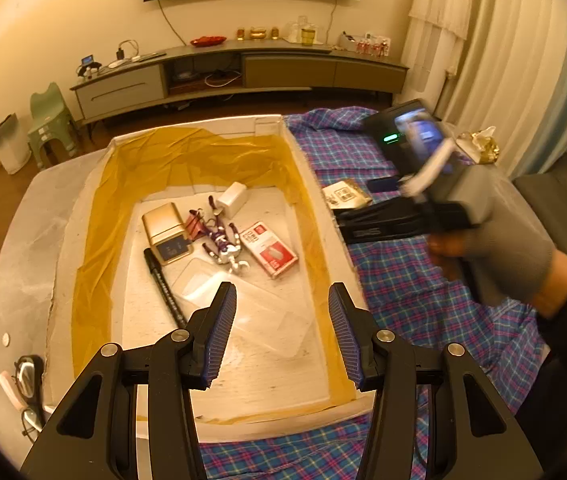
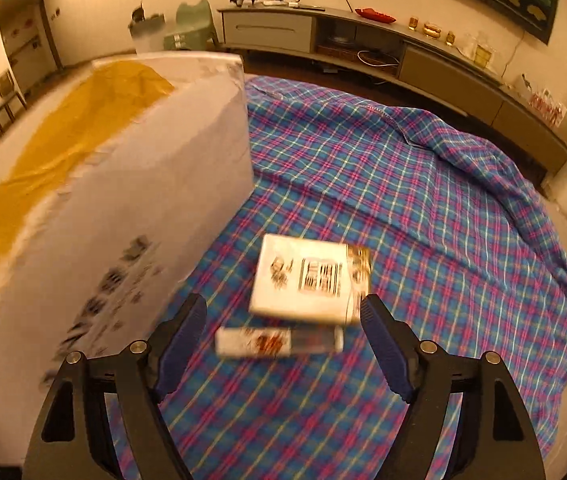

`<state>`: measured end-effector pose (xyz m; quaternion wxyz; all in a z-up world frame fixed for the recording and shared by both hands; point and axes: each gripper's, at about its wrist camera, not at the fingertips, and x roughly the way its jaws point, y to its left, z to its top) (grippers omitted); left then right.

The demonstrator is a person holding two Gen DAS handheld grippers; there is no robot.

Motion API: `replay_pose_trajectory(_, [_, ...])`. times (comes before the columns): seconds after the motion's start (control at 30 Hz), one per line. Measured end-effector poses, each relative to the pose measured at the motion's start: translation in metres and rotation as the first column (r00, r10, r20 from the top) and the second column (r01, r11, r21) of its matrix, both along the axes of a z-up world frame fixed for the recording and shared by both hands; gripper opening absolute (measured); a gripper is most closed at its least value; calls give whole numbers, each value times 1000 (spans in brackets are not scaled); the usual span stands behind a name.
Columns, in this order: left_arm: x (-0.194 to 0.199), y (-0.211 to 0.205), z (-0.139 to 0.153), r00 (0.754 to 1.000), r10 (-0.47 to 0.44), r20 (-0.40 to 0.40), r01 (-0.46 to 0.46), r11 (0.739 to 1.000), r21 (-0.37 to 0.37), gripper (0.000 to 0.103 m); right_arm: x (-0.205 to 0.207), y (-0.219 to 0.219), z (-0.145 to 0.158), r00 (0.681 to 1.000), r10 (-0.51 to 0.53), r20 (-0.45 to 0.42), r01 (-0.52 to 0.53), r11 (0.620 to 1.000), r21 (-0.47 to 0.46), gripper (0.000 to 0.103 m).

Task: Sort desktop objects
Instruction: 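Move the right tool to the white tissue pack and grasp it, then grasp the clear tube with red print with the left tool while the right tool lifts the tissue pack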

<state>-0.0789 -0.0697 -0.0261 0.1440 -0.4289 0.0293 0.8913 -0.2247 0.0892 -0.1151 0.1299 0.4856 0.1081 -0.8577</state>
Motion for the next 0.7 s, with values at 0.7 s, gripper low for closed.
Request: replay_pose_trajectory(0.7, [-68,148,-26,968,-178,175,200,972,-120,51,63,144,24,967,-252,-48,225,924,-309,74])
